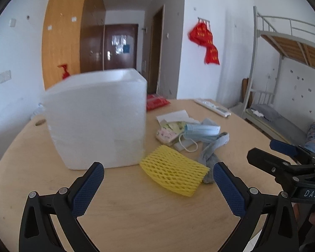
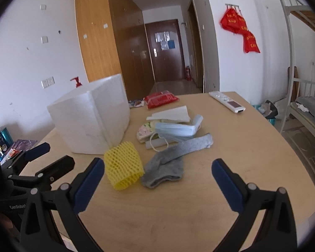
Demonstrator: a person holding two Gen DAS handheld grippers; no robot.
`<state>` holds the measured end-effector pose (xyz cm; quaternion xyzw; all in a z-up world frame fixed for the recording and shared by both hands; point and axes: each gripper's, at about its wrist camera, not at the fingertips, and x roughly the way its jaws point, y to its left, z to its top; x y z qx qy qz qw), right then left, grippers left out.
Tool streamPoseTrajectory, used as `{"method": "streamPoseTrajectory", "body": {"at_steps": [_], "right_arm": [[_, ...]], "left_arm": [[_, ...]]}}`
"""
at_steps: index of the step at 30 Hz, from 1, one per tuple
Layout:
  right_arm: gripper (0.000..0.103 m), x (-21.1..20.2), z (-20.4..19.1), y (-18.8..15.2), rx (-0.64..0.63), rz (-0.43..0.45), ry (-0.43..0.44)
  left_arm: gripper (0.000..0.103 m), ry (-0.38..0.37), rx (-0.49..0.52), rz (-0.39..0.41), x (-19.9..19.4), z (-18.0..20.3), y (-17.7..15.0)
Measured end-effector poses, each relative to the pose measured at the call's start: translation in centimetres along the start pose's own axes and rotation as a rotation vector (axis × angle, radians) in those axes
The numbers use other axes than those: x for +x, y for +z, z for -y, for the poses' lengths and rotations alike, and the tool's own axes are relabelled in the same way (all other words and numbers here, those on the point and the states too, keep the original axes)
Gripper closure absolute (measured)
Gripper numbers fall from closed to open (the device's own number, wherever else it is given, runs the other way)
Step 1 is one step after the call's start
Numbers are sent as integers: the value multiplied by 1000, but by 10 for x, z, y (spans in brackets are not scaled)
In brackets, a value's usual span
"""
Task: Organize soft objects
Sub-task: 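Reach the left tool to the yellow foam net while the right tool reaches the blue mask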
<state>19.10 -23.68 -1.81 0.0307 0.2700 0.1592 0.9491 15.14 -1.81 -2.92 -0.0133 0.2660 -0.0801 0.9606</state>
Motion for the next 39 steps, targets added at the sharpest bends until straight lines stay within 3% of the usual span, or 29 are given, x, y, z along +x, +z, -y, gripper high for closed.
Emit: {"method": "streamPoseTrajectory", "body": {"at_steps": [11, 17, 21, 31, 37, 39], "right_arm": [[0, 39, 26, 17, 9, -97, -36], [0, 63, 35, 35, -16, -154, 4], [0, 84, 38, 45, -37, -198, 10], [0, 122, 44, 58, -34, -251, 49], [0, 134, 44, 61, -44, -277, 81], [3, 138, 42, 61, -54, -289, 88]], "left_arm": [[0, -52, -56, -180, 56, -3, 3], [0, -54, -86, -284, 87, -5, -2], [0, -15, -76, -317, 100, -4, -2], [0, -14, -127, -384, 125, -16, -4], [1, -20, -133, -381, 130, -14, -3], [6, -21, -123, -380, 130, -11, -2]]}}
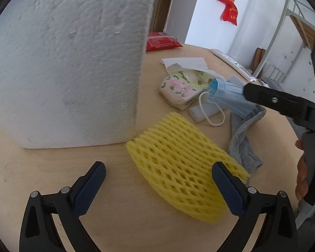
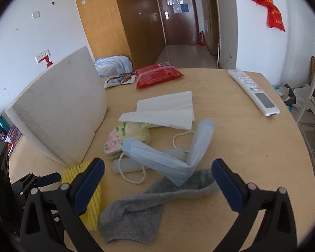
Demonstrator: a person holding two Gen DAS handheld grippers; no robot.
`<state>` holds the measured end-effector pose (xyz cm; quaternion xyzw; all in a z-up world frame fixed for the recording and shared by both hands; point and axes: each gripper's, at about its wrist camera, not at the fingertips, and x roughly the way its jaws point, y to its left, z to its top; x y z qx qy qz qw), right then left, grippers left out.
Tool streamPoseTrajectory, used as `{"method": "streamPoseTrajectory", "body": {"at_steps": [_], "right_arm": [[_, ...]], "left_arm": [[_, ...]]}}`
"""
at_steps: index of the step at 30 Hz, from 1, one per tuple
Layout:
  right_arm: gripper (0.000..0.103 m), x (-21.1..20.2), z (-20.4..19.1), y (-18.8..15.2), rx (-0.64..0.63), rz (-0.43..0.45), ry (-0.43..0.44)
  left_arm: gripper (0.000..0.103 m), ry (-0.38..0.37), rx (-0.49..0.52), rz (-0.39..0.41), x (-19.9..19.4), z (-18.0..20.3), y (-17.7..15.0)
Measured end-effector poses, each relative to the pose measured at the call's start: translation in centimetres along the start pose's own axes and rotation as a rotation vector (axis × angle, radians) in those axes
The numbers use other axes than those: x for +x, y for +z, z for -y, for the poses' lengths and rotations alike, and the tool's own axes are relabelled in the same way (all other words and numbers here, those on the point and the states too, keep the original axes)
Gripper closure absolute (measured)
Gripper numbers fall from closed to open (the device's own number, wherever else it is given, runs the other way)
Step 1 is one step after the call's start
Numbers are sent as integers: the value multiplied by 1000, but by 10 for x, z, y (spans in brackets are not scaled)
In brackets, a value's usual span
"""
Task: Organize soft objects
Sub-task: 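Reach the left tool to the yellow foam net while the right tool reaches the blue mask, then close the left tool on the yellow net while the right tool grasps the blue mask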
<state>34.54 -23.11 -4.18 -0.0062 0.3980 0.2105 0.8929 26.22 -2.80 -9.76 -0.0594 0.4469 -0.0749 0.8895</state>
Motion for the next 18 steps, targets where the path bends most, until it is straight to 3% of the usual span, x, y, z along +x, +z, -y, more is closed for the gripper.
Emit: {"method": "streamPoseTrajectory", "body": {"at_steps": [2, 7, 9, 16, 18], "right_arm": [[21, 5, -1, 1, -5, -15, 11], [24, 8, -4, 1, -25, -22, -9], [29, 7, -5, 0, -30, -21, -13], [69, 9, 0, -2, -10, -40, -14], [75, 10, 3, -2, 4, -45, -2]], "left_arm": [[10, -1, 8, 2, 1, 2, 1], [21, -1, 26, 7, 0, 8, 0], [32, -6, 28, 10, -2, 8, -1], [66, -40, 29, 13, -1, 11, 0], [83, -53, 33, 19, -2, 14, 0]]}}
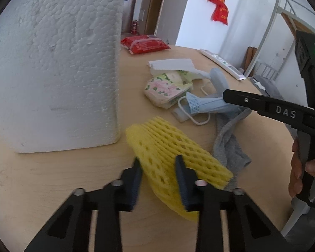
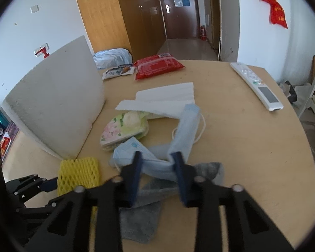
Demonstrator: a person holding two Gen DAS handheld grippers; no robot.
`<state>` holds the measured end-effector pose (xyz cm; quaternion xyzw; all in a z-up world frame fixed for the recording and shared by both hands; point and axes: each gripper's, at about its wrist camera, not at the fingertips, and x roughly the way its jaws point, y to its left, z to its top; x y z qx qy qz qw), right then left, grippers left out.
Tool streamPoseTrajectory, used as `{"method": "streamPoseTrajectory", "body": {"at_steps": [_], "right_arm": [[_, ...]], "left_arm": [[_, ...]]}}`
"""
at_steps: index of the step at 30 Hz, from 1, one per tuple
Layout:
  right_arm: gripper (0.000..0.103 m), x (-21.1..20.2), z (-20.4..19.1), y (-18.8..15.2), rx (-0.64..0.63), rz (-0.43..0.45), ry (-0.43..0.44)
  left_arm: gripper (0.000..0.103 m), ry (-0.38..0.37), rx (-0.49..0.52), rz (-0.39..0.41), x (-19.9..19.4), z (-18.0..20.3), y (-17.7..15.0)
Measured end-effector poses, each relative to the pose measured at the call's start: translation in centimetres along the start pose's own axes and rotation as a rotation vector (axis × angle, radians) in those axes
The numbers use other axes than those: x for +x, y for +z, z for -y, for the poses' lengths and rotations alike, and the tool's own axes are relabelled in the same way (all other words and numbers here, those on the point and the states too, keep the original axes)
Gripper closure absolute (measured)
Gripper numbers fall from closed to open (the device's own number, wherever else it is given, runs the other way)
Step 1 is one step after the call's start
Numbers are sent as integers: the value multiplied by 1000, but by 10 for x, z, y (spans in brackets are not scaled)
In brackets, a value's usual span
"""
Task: Organize soft objects
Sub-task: 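Close the left tool on the yellow net while the right tool grasps the blue mask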
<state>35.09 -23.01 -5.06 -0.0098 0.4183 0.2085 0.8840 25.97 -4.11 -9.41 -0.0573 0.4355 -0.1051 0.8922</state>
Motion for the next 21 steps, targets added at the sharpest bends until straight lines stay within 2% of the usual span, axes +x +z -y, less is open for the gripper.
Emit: {"method": "streamPoseTrajectory", "body": {"at_steps": [2, 4, 7, 21], "right_arm": [[80, -1, 2, -1, 9, 3, 2], [82, -3, 4, -2, 18, 10, 8], [86, -9, 6, -2, 30, 34, 4], [86, -57, 7, 0, 60, 179, 13]], "left_arm": [[91, -3, 8, 7, -1, 2, 1], [94, -16, 9, 9, -2, 2, 1], [94, -32, 7, 20, -6, 2, 1], [94, -37, 16, 96, -36, -1, 7]]}}
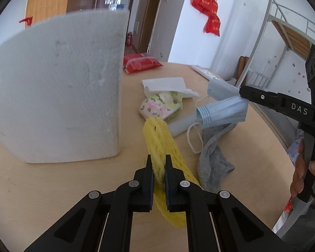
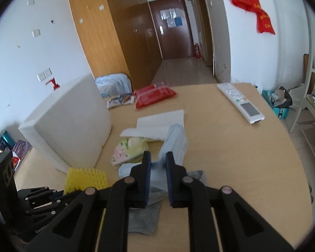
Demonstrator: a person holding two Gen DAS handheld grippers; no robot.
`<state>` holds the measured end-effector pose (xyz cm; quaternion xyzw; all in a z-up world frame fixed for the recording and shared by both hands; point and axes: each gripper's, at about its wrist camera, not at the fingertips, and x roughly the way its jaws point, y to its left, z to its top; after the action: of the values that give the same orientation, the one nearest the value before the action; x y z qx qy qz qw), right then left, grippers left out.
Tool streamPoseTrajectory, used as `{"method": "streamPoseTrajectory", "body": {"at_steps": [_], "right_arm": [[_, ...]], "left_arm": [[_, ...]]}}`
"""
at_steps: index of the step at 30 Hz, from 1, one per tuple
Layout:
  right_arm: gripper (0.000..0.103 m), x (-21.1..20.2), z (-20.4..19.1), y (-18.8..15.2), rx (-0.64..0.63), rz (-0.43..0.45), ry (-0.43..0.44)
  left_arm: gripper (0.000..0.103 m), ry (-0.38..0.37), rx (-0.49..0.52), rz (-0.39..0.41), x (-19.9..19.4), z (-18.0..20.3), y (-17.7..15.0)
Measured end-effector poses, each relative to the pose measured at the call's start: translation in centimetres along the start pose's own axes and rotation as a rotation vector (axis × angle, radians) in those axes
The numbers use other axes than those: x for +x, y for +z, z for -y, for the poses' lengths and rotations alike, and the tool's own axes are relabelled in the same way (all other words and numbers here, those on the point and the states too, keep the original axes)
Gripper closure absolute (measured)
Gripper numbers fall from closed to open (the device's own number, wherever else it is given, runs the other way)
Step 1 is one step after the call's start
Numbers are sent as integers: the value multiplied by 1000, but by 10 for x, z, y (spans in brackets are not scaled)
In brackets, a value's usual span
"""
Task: Organize soft objects
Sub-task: 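Close the left tool on the yellow net while the right tool grasps the blue mask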
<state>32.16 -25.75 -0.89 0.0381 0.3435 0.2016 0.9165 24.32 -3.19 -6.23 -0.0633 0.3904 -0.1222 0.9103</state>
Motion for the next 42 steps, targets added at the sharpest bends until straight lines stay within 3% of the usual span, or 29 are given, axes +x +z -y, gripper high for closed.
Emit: {"method": "streamPoseTrajectory", "body": {"at_steps": [10, 12, 13, 15, 17, 19, 25, 32, 35, 37, 39, 42], "right_arm": [[86, 11, -4, -15, -23, -62, -10], [86, 14, -4, -17, -39, -60, -61], [82, 17, -5, -17, -56, -65, -103], [65, 22, -6, -15, -70, -78, -128], [39, 24, -6, -15, -78, -83, -143], [34, 28, -9, -16, -105, -94, -167], [33, 42, -6, -22, -97, -147, -167], [36, 41, -8, -23, -82, -143, -135], [36, 42, -10, -23, -85, -150, -140], [36, 42, -12, -23, -94, -151, -138], [36, 42, -14, -23, -102, -153, -123], [36, 41, -20, -25, -134, -152, -113]], "left_arm": [[94, 5, 10, -1, -2, 0, -3], [94, 3, 9, 1, -2, 0, -3], [94, 3, 12, 3, -3, 0, -3], [94, 3, 15, 5, -2, 1, -2], [94, -2, 11, 4, -2, 0, -3], [94, -2, 14, 1, -2, 1, -5], [94, -20, 23, -36, 11, 3, -6], [93, -14, 46, -48, 19, 6, -7], [87, -22, 30, -62, 24, 6, -8], [74, -13, 29, -70, 26, 6, -8], [52, -15, 25, -66, 25, 5, -9], [51, -20, 27, -43, 22, 6, -10]]}}
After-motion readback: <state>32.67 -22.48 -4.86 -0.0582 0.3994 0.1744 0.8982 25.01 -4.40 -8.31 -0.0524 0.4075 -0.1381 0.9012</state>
